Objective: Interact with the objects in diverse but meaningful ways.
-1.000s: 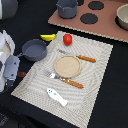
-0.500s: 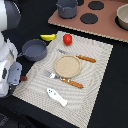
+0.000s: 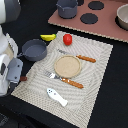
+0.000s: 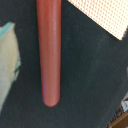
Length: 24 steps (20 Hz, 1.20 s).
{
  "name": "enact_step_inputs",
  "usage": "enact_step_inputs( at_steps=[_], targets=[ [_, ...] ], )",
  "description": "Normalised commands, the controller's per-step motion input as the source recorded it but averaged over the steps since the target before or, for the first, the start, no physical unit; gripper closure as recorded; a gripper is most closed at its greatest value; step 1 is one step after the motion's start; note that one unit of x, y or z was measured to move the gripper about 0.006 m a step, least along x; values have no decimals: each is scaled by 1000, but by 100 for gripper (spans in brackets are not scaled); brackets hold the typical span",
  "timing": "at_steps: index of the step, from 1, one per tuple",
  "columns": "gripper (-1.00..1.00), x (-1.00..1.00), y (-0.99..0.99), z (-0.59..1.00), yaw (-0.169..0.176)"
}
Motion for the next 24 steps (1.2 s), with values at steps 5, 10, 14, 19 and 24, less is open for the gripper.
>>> enact_step_inputs(
  at_steps=[5,10,14,19,24],
  targets=[
    [-100,731,153,891,-7],
    [-100,675,27,716,-124],
    [-100,699,72,731,-116],
    [-100,721,13,569,-129],
    [-100,597,-37,63,-19]
  ],
)
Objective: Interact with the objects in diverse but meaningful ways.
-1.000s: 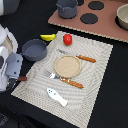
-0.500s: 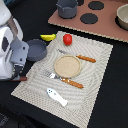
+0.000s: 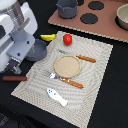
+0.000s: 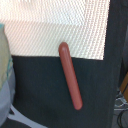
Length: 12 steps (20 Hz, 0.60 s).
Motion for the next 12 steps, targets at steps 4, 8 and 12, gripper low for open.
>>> enact_step_inputs(
  at_steps=[4,8,12],
  targets=[
    [-100,575,-51,266,-58],
    [-100,926,0,828,-51],
    [-100,961,-6,596,-44]
  ],
)
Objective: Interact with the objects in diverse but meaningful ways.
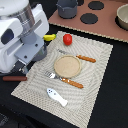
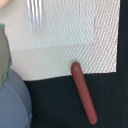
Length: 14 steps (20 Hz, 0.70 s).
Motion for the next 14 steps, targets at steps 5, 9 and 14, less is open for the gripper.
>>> enact_step_inputs(
  at_steps=[5,9,14],
  targets=[
    [-100,853,-11,187,-45],
    [-100,737,-139,0,-37],
    [-100,659,-207,-7,-28]
  ],
)
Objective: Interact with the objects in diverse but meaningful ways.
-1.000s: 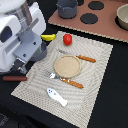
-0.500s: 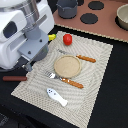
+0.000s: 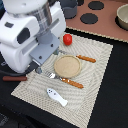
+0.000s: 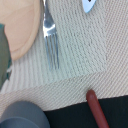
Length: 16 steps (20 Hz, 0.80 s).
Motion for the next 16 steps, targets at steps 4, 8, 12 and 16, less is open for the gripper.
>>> enact_step_inputs(
  at_steps=[4,8,12,16],
  targets=[
    [-100,579,-187,-99,-12],
    [-100,470,-131,-111,-7],
    [-100,301,-159,-131,0],
    [-100,302,-121,-89,0]
  ],
)
